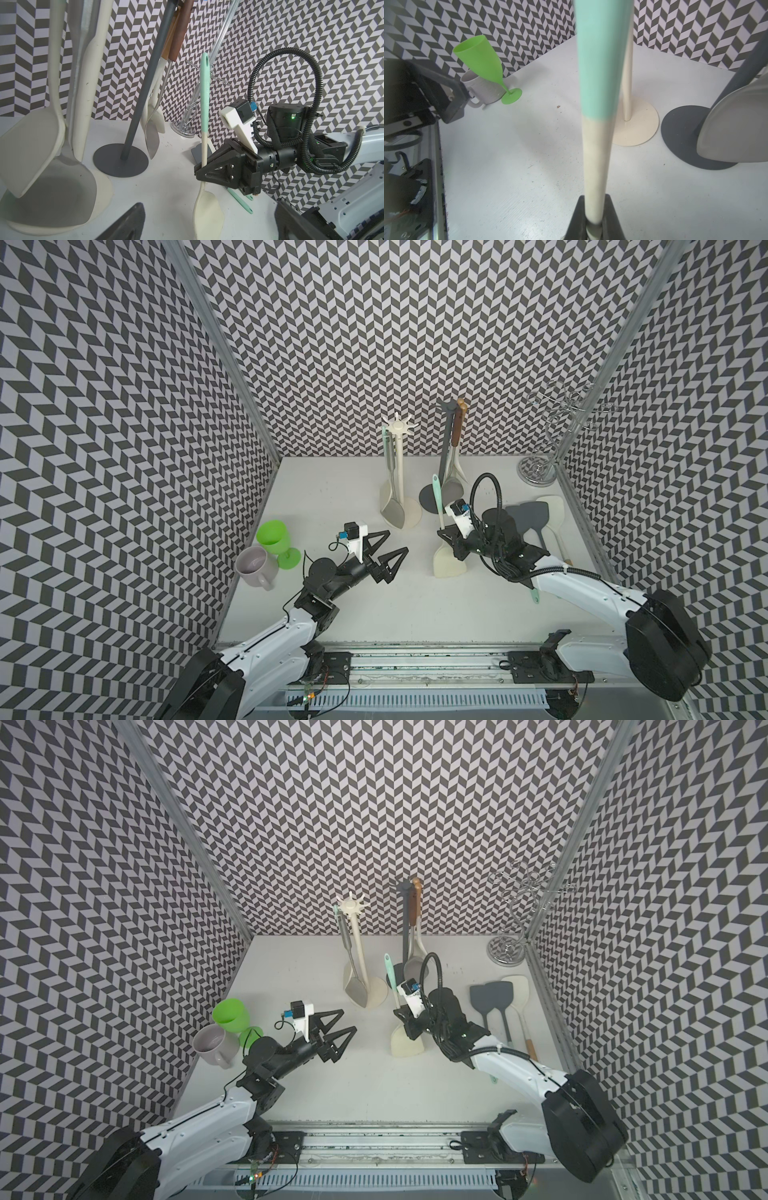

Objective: Take the spatula off the kitchen utensil rack
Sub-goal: Take off the spatula from the rack, then place the spatula at the center of the board.

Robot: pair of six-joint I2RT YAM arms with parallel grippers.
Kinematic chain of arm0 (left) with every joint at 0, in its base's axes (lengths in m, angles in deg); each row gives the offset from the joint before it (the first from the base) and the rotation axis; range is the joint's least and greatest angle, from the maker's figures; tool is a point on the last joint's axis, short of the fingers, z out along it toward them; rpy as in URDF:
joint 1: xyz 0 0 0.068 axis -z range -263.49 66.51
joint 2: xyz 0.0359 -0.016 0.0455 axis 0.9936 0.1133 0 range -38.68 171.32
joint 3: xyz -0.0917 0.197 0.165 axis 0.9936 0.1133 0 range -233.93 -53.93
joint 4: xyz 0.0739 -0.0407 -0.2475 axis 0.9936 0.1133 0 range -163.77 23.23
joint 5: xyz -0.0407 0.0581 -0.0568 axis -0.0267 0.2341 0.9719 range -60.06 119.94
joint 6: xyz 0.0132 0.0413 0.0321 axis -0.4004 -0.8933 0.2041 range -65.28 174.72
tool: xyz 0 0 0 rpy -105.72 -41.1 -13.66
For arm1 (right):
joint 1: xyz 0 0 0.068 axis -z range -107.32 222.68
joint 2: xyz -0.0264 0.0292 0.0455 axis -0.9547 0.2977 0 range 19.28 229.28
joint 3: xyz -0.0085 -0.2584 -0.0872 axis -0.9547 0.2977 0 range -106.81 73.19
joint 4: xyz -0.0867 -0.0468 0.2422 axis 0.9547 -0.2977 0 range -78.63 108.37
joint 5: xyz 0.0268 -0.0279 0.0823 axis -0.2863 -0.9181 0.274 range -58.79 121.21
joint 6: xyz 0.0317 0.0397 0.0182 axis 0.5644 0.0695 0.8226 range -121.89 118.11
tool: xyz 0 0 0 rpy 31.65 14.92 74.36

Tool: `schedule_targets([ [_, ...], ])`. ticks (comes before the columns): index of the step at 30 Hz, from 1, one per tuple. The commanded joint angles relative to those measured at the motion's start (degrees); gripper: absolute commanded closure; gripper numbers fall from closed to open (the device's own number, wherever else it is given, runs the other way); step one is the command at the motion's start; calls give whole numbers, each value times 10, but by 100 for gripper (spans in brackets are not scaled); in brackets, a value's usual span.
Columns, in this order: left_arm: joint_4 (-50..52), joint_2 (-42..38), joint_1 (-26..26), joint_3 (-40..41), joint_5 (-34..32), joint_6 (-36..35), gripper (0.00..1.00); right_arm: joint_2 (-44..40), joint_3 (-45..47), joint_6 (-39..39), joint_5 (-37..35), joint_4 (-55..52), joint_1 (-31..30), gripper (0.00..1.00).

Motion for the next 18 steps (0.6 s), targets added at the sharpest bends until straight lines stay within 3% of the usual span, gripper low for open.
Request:
schedule_targets([
  [1, -38, 1, 2, -7, 34, -6, 1, -3, -14, -32, 15, 15, -15, 100],
  [11, -78, 25, -4, -19, 79, 37, 2, 13, -25, -68, 21, 11, -54, 100],
  [18, -105, 63, -15, -40, 125, 65, 13, 19, -29, -90, 44, 10, -81, 100],
])
